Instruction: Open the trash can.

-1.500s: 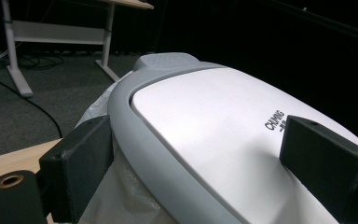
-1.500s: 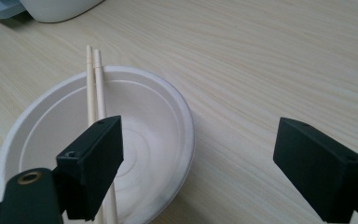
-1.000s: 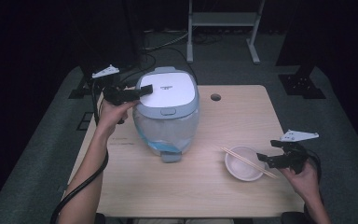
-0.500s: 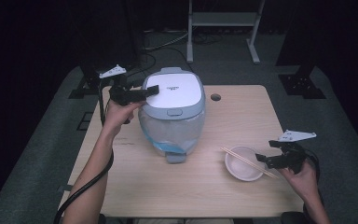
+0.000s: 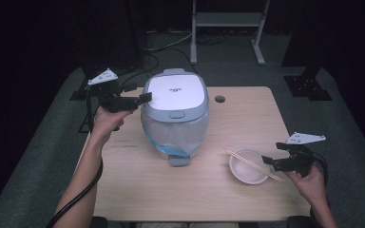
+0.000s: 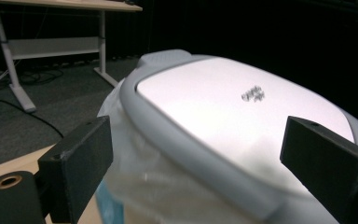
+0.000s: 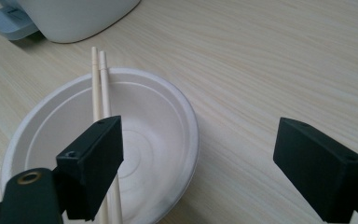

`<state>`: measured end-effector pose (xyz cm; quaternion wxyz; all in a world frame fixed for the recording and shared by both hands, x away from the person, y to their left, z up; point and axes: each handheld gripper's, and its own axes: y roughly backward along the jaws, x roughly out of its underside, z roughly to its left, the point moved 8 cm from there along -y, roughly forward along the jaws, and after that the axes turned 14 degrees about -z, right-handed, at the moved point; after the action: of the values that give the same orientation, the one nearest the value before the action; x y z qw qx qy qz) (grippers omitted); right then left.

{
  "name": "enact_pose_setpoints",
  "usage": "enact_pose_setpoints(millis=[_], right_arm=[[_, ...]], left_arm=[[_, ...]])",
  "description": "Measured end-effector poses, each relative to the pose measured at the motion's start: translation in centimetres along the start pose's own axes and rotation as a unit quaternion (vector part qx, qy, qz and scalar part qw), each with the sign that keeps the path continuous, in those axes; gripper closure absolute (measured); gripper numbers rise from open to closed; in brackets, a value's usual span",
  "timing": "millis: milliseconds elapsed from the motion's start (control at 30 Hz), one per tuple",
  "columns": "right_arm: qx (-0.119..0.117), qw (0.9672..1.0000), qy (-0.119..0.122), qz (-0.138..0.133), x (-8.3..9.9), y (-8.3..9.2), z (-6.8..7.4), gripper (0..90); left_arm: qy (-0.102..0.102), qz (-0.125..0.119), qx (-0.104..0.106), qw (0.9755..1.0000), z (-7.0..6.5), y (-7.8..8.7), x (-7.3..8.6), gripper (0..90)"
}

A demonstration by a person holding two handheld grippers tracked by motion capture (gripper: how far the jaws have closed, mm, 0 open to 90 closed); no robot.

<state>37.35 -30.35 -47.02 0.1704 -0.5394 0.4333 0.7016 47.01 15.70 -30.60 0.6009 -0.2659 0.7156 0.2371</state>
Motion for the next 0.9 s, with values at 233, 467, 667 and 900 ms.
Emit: enact_pose_setpoints(millis=[233,467,667,900], right_arm=[[0.002,1.0000,0.000,-0.002,-0.2,0.0,0.0,14.6],[0.005,1.0000,0.002,-0.001,-0.2,-0.1,-0.1,14.5],[0.009,1.0000,0.001,-0.001,-0.2,0.1,-0.3,14.5],[0.008,1.0000,0.000,0.000,-0.2,0.0,-0.2,14.5]], left_arm=[[-0.012,0.006,-0.004,0.9999,-0.7,2.5,1.0,8.6],[-0.027,0.012,0.003,0.9996,-2.2,4.4,2.1,8.6],[-0.032,0.019,0.005,0.9993,-3.2,5.4,3.5,8.6],[-0.039,0.031,0.010,0.9987,-4.3,6.4,5.6,8.6]])
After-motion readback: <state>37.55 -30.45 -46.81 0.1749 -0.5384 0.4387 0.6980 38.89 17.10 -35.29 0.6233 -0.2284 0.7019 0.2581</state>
